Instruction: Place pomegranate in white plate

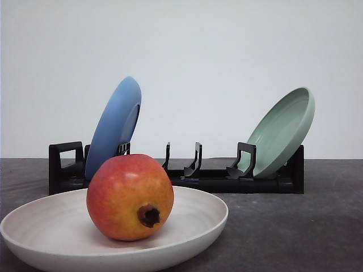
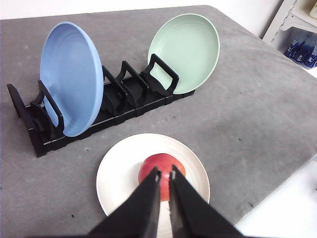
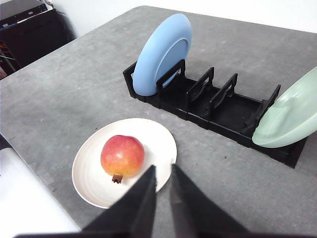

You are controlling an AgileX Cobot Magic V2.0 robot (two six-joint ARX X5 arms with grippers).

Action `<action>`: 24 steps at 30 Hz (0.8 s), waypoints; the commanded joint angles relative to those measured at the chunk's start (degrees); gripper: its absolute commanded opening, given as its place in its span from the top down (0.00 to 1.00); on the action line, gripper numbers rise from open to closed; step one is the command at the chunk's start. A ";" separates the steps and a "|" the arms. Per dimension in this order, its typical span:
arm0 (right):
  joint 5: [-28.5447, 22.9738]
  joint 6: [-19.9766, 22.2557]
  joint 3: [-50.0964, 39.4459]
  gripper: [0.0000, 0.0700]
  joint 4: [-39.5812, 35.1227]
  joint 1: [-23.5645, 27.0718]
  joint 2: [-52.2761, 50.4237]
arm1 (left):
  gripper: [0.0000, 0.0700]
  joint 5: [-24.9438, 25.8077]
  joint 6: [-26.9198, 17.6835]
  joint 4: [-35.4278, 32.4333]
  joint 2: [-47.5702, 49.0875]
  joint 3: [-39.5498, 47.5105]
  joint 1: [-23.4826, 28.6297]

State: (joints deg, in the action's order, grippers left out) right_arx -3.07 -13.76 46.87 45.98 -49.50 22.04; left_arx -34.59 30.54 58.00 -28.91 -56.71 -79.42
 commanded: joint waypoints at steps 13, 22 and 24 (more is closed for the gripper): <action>0.00 -0.44 0.59 0.99 -0.61 -0.57 0.28 | 1.00 -0.39 -1.11 -0.59 -0.24 -0.87 -0.90; 0.00 -0.46 0.59 0.99 -0.61 -0.57 0.28 | 1.00 0.30 -1.13 -4.72 3.62 3.73 7.78; 0.00 -0.46 0.59 0.99 -0.61 -0.57 0.28 | 1.00 -0.13 -1.82 -7.38 4.09 6.55 14.19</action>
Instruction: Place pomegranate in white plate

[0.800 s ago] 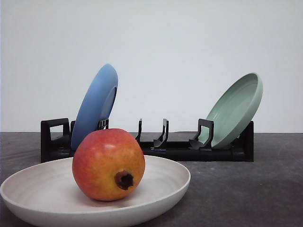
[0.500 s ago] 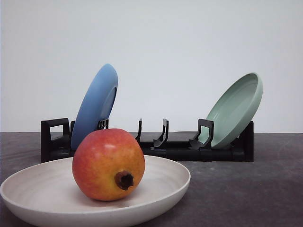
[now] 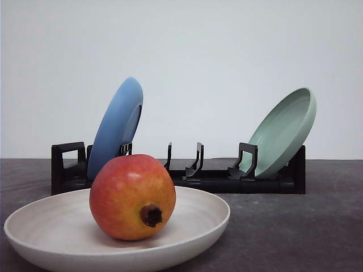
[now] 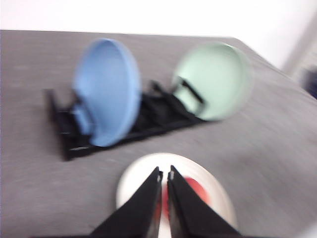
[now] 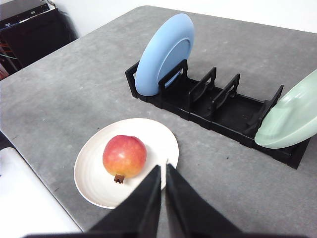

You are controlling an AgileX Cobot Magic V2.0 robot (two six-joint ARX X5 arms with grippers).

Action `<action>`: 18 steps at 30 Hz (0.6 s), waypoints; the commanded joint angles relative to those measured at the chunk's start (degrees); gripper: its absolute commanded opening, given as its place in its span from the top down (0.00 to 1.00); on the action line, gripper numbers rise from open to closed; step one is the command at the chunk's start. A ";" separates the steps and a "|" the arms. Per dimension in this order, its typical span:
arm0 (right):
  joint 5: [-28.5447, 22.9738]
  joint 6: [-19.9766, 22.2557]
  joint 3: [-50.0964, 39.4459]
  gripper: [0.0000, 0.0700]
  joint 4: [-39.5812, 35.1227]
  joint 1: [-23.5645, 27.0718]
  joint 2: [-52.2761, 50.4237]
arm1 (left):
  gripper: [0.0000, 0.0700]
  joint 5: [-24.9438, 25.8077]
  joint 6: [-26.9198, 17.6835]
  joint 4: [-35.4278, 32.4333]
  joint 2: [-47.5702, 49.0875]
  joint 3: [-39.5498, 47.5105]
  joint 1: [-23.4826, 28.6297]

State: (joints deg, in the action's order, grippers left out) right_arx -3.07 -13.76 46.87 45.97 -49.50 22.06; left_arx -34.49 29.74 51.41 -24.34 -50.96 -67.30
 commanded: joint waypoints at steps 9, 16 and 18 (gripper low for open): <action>0.00 -0.46 0.59 0.99 -0.61 -0.57 0.26 | 1.00 8.16 -25.66 -19.10 8.44 23.21 36.66; 0.00 -0.46 0.59 0.99 -0.61 -0.57 0.26 | 1.00 23.70 -32.59 -31.62 18.13 37.37 56.86; 0.00 -0.46 0.59 0.99 -0.61 -0.57 0.26 | 1.00 26.50 -32.55 -33.18 20.49 39.90 60.21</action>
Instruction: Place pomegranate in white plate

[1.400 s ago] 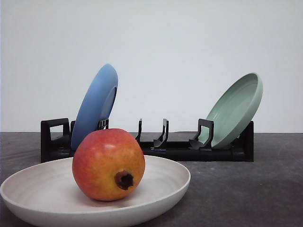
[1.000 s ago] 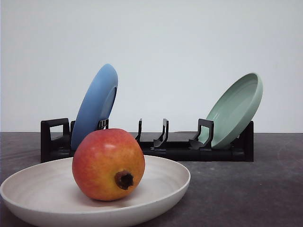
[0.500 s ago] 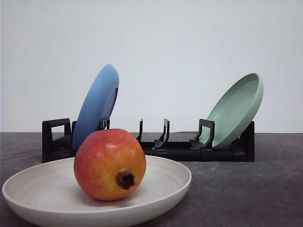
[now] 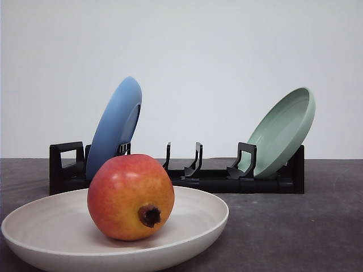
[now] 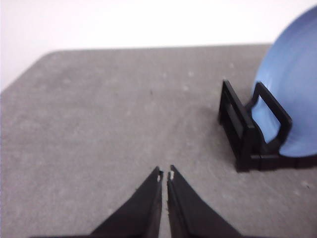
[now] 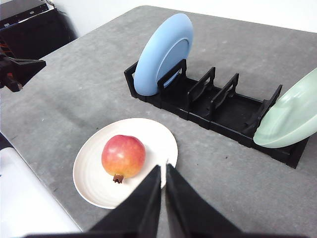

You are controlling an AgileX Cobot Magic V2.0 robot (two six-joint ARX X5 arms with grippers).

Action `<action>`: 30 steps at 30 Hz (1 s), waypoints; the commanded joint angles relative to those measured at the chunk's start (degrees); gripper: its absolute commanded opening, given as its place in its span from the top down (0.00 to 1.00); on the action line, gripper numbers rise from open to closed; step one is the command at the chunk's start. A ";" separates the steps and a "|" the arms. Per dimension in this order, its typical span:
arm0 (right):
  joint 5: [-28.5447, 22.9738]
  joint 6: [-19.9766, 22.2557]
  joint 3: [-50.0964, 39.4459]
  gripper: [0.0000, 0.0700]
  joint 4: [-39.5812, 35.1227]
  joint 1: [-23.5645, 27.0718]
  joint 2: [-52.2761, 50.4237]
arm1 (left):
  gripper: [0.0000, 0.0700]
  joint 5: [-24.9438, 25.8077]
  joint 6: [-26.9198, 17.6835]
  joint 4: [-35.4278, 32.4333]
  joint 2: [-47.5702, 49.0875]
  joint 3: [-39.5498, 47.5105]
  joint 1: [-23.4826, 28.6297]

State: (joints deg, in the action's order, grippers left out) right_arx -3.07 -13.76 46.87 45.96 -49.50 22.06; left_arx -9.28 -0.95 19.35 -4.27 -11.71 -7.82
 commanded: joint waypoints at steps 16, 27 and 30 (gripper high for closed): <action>0.00 -0.46 0.59 0.99 -0.59 -0.57 0.26 | 1.00 8.09 -4.44 -2.78 4.08 9.03 7.22; 0.00 -0.44 0.59 0.99 -0.57 -0.57 0.26 | 1.00 8.12 -3.96 -8.65 4.10 11.04 4.70; 0.00 -0.46 0.59 0.99 -0.59 -0.57 0.26 | 1.00 8.12 -3.96 -8.65 4.08 11.04 4.47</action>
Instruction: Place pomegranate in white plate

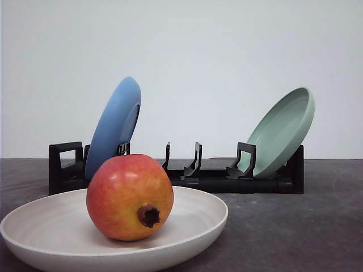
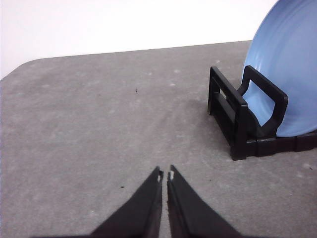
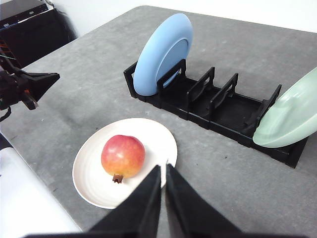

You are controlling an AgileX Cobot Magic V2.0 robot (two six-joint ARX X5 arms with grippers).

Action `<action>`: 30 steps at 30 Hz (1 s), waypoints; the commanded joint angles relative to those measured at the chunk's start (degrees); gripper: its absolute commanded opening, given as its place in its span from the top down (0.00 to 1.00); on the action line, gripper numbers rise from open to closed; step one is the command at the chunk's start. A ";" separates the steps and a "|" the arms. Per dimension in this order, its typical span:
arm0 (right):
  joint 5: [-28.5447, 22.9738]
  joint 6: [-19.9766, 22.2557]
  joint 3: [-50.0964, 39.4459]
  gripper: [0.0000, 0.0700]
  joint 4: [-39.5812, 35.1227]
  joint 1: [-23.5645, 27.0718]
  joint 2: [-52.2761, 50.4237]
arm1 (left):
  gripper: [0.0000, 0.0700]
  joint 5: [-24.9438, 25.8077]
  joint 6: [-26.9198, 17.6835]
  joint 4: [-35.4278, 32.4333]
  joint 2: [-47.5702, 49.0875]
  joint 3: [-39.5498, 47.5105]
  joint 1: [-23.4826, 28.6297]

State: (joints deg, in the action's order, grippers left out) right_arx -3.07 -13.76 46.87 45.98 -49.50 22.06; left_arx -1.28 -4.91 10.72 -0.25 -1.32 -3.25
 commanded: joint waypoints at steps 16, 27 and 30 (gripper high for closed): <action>0.01 -0.45 0.59 0.99 -0.71 -0.55 0.24 | 1.00 0.11 0.00 -0.02 0.07 0.66 -0.09; 1.35 12.63 -5.14 0.99 -6.13 25.38 -1.52 | 1.00 0.11 0.00 -0.02 0.07 0.63 -0.09; 1.07 13.33 -11.78 0.99 -13.18 33.01 -4.43 | 1.00 0.11 0.00 -0.02 0.07 0.63 -0.09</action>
State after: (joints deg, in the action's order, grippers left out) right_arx -1.74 -1.70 36.59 34.86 -18.33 18.41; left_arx -1.28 -4.91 10.72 -0.25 -1.32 -3.25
